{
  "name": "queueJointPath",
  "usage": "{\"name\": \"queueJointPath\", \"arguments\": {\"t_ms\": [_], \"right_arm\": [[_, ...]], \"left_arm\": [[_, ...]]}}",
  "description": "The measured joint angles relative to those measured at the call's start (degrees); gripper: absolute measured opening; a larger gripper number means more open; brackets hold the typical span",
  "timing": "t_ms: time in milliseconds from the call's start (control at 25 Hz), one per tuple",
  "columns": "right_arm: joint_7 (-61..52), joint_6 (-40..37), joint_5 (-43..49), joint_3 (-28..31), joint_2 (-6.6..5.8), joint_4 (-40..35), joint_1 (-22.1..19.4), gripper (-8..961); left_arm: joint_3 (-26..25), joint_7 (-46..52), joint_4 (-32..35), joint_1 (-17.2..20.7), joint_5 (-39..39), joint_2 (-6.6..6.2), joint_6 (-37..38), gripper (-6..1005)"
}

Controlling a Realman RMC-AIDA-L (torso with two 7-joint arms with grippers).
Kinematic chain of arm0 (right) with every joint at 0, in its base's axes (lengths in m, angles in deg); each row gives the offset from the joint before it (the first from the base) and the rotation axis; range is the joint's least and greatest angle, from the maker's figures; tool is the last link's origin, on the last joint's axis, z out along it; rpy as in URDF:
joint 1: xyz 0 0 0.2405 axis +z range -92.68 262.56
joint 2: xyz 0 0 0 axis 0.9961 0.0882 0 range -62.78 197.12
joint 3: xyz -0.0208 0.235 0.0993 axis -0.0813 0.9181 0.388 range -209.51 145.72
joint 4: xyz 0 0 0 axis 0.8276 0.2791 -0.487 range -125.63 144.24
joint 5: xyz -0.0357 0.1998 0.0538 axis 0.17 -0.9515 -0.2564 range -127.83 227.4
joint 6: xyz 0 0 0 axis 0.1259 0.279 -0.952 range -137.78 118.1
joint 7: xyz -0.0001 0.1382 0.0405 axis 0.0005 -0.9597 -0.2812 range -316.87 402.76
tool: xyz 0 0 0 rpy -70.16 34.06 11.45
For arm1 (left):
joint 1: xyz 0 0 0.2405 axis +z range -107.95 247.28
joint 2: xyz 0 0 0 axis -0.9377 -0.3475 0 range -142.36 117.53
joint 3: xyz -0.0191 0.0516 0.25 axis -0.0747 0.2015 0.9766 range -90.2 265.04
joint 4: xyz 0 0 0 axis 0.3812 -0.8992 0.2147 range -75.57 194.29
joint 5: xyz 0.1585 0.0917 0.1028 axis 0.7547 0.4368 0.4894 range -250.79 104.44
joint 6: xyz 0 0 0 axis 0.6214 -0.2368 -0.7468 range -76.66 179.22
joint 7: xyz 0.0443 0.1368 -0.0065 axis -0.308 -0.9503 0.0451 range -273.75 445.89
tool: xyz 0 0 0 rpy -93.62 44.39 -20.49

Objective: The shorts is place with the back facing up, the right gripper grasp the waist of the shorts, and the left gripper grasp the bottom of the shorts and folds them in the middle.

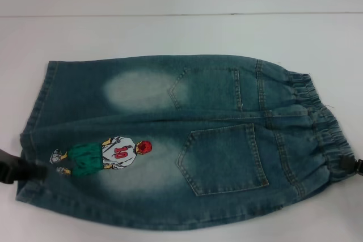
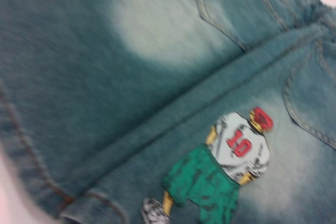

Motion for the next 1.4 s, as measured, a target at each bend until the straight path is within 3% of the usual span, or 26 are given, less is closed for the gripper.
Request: {"name": "queueJointPath", "arguments": {"t_ms": [640, 1400], "right_arm": [[0.01, 0.58, -0.56, 3.58, 0.02, 0.00, 0.68, 46], [-0.02, 1.56, -0.57, 3.73, 0.37, 0.40, 1.50, 46]], "left_arm": [[-8.99, -4.03, 1.18, 3.45, 0.01, -1.95, -1.02, 82], [-9.78, -3.85, 1.58, 4.23, 0.43, -2.00, -3.24, 81]]}}
